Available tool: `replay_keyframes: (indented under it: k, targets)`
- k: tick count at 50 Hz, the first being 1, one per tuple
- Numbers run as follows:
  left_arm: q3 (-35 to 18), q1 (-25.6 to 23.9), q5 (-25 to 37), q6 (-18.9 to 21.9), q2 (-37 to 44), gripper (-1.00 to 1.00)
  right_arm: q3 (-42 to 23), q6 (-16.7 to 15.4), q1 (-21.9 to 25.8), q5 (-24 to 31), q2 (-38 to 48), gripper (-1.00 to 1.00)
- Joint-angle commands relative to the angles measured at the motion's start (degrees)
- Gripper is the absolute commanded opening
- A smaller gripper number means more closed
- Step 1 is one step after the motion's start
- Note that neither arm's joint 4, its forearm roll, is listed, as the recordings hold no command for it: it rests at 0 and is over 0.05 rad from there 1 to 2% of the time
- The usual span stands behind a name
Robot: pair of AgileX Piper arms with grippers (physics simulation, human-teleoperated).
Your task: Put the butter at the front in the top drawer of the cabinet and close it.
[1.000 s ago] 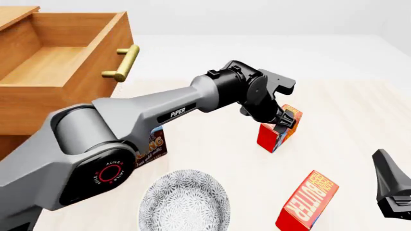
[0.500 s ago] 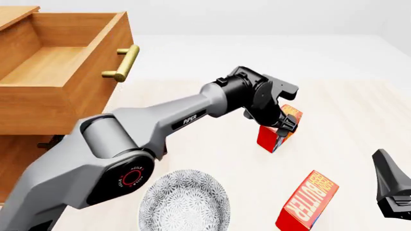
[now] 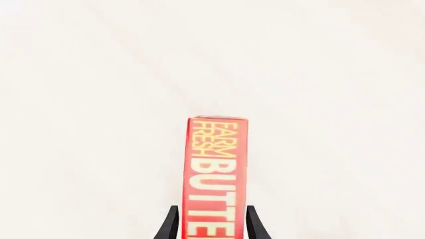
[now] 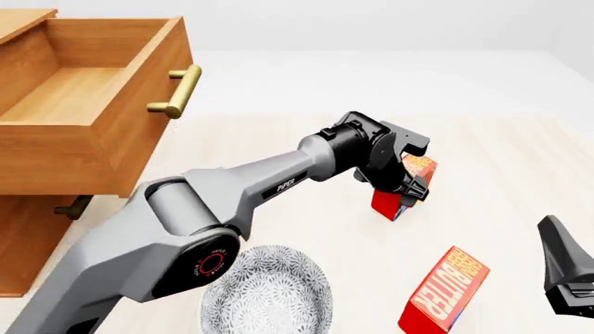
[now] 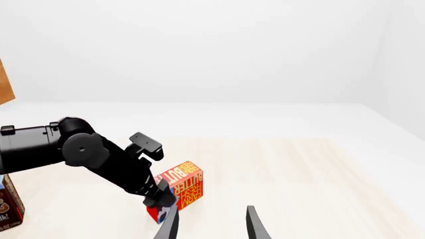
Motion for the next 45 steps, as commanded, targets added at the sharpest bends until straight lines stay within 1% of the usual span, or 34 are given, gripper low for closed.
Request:
replay_keyframes:
  k: [1,7,10,14,15,19,21,22,26,27,32,33,34,37,38,40,45]
  targets:
    - [-1.8,-0.3,-0.04,-0.73,2.73,1.0,0.02,0.02,0.0,-0.02,-0.01,1.0]
    - [-2.15,-0.85,0.0,-1.2,3.21,1.0,0.03,0.01,0.01,0.01,-0.05,1.0]
    - [-3.98,-1.12,0.5,-1.7,4.5,1.0,0.03,0.01,0.01,-0.01,-0.03,1.0]
    - [-3.36,-1.42,-0.09,-2.21,4.26,1.0,0.03,0.02,0.01,-0.08,0.04,1.0]
    - [-2.77,-1.38,-0.31,-2.14,3.74,-1.0,0.03,0.02,0.01,-0.11,0.06,1.0]
    - [-0.99,-0.91,-0.5,-1.74,1.44,-1.0,0.03,0.02,0.01,-0.1,0.06,1.0]
    - [1.4,-0.9,-1.41,-1.79,-1.16,-1.0,0.02,0.02,0.02,-0.08,0.04,1.0]
    - [1.53,-0.9,-1.48,-1.79,-1.22,-1.0,0.02,0.02,0.02,-0.08,0.04,1.0]
    - [3.72,0.02,-0.72,-0.2,-5.97,-1.0,0.02,0.02,0.01,-0.03,-0.01,1.0]
    - [3.83,0.02,-0.77,-0.2,-6.02,-1.0,0.02,0.02,0.01,-0.03,-0.01,1.0]
    - [8.58,0.3,-2.05,0.26,-12.23,-1.0,0.01,0.02,0.01,0.05,-0.07,1.0]
    - [8.7,0.3,-2.11,0.26,-12.29,-1.0,0.01,0.02,0.01,0.05,-0.07,1.0]
    - [10.52,0.27,-2.36,0.33,-14.52,-1.0,0.01,0.03,0.01,0.06,-0.08,1.0]
    - [13.05,0.22,-2.49,0.42,-17.54,-1.0,0.01,0.03,0.01,0.06,-0.08,1.0]
    - [15.21,-0.24,-3.2,-0.15,-20.12,-1.0,0.01,0.03,0.01,0.06,-0.08,1.0]
    - [15.73,0.03,-2.33,0.51,-21.27,-1.0,0.01,0.03,0.01,0.06,-0.08,1.0]
    - [17.98,0.16,-1.65,0.72,-24.74,-1.0,0.01,0.02,0.02,0.05,-0.06,1.0]
